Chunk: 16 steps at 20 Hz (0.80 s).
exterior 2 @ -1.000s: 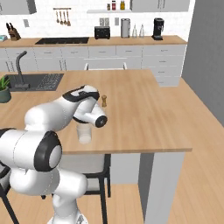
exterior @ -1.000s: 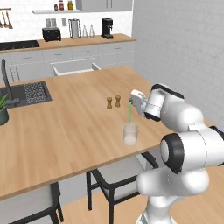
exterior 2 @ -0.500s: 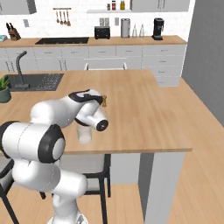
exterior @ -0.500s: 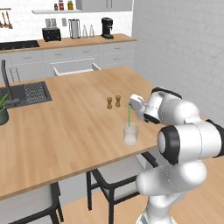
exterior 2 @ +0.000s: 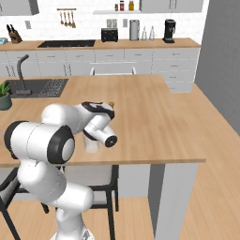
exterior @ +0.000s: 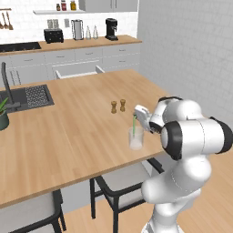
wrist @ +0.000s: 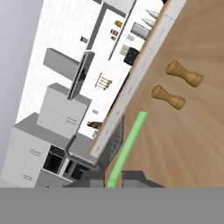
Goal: Take a straw from the drawer in front and place it inside the glass cup on the dining counter.
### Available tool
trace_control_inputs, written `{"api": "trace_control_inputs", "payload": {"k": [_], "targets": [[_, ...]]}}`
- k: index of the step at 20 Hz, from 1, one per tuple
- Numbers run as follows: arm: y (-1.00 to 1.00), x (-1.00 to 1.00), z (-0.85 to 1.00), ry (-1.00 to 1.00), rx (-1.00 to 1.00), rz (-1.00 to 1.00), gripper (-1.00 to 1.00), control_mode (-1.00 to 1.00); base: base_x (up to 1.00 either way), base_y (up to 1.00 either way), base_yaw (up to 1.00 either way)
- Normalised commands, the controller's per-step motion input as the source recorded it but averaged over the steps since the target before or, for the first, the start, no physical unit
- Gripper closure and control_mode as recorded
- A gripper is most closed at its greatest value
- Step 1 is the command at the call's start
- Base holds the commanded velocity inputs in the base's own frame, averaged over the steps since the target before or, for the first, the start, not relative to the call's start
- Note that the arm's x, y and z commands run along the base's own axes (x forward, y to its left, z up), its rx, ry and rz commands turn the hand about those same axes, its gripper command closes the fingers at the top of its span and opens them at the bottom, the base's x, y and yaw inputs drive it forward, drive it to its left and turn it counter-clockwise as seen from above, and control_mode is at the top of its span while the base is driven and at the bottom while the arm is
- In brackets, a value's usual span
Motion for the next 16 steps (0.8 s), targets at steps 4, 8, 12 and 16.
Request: {"api": "trace_control_inputs", "payload": {"k": [4,8,12,16], "targets": [[-0.08,-0.03,-0.32,0.0,0.0,0.0,1.0,-1.0,0.0,0.0,0.0],[-0.15,-0.26,-0.24,0.0,0.0,0.0,1.0,-1.0,0.0,0.0,0.0],[-0.05,-0.23,-0.18,0.0,-0.01,0.0,-1.0,-1.0,0.0,0.0,0.0],[0.0,-0.04,-0.02,0.0,-0.03,0.0,-1.0,-1.0,0.0,0.0,0.0]]}}
